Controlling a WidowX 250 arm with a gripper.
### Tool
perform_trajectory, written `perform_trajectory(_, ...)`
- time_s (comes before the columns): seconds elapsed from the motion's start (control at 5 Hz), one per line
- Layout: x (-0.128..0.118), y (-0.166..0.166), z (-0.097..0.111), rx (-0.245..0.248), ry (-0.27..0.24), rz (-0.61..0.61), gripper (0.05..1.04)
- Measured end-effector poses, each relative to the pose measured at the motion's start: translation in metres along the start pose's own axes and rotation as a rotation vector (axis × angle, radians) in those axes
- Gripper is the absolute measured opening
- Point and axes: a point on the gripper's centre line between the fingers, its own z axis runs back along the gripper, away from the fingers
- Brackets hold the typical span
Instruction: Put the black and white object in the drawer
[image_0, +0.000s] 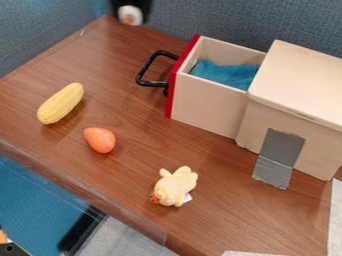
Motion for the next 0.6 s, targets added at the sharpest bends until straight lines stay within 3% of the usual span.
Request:
perform_trajectory(0.2,0.004,-0.045,0.013,-0.031,-0.030,-0.067,0.513)
perform_trajectory(0.6,-0.008,-0.093,-0.006,-0.008,-0.007,-0.198,0.513)
